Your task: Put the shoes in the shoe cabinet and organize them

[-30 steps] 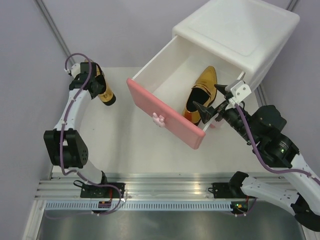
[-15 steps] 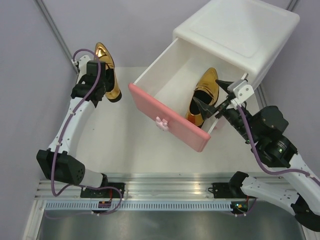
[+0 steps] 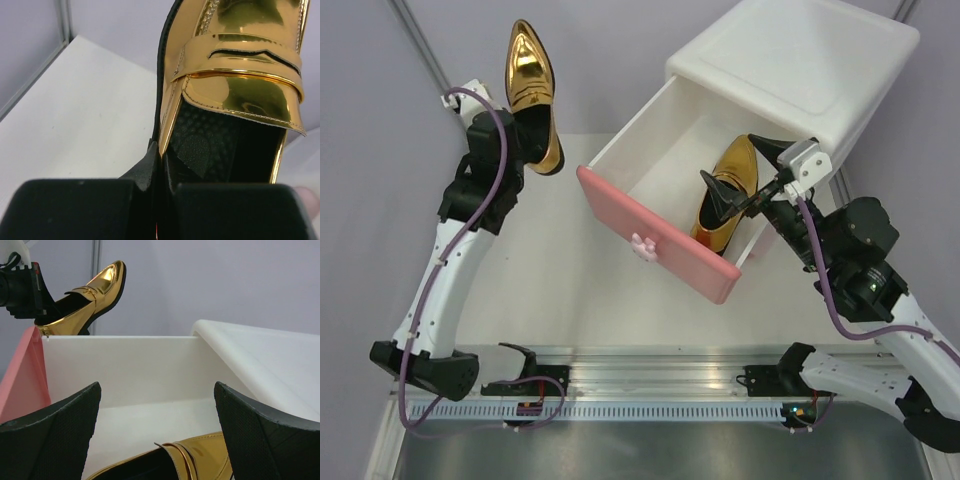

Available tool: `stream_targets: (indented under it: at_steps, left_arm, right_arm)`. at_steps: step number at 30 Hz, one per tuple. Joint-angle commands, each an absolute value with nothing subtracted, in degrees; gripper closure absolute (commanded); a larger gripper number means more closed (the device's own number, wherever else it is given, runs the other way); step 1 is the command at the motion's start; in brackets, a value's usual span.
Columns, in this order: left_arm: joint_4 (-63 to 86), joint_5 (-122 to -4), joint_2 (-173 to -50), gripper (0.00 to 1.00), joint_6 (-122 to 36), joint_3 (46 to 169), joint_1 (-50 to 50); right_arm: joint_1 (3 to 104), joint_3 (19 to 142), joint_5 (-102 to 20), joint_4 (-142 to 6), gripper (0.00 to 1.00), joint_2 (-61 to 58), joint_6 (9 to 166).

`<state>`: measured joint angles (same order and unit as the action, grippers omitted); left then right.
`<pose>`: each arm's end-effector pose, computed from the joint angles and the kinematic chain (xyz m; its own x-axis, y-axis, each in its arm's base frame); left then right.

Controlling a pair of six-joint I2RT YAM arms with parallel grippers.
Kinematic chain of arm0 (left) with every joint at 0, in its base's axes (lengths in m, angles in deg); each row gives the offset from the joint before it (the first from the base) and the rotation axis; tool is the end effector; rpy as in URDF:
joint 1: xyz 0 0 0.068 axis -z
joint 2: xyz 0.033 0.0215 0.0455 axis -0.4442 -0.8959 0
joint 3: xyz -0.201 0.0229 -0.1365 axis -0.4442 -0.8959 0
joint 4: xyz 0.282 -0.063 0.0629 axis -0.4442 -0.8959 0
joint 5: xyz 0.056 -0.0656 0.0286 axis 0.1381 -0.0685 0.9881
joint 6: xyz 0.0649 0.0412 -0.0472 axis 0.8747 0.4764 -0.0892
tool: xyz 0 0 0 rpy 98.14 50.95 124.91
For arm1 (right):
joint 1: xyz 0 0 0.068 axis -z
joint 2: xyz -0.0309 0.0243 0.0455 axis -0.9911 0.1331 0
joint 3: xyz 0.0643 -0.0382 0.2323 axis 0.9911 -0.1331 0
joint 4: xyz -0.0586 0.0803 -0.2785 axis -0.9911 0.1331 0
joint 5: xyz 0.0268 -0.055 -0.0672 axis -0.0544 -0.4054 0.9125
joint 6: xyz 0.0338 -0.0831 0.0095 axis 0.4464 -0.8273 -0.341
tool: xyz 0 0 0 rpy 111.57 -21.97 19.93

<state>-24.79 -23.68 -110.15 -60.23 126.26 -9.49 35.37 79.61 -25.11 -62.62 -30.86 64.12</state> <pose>0.3431 -0.0607 0.4343 -0.1473 -0.3859 -0.9107 -0.3315 0.8868 -0.3221 0.1849 0.1807 0.5080 0.3707 -0.0107 -0.9287 -0.5455 0.8068 -0.2270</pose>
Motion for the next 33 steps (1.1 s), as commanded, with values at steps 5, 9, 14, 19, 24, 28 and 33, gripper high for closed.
stream_targets:
  at_steps: [5,9,14,19,24,28,33]
  left_arm:
    - [-10.1,-24.7,-104.4,0.98,-58.3,135.5,-6.9]
    - [-10.2,-29.5,-104.7,0.98,-59.9,140.3,-5.0]
    - [-12.8,-30.9,-107.1,0.98,-59.8,147.5,0.5]
    - [-17.3,-30.5,-110.3,0.98,-58.6,154.0,8.8]
    - [-18.5,-26.0,-113.0,0.98,-56.5,155.4,18.0]
    - [-18.5,-23.7,-116.3,0.98,-54.0,157.7,23.2]
    - [-19.1,-16.2,-119.2,0.98,-50.2,158.9,28.6]
  right_arm:
    - [35.3,80.8,-26.1,-63.4,0.02,-33.2,64.1]
    - [35.4,79.0,-25.8,-62.7,0.02,-34.6,65.9]
    - [35.4,77.7,-25.7,-61.9,0.02,-36.6,67.7]
    - [35.4,77.2,-24.0,-60.5,0.02,-37.9,67.0]
    - [35.4,76.5,-23.4,-59.9,0.02,-39.0,67.5]
    - [35.4,76.0,-22.6,-58.7,0.02,-39.7,67.5]
    - [35.4,75.6,-21.8,-58.4,0.02,-41.0,67.5]
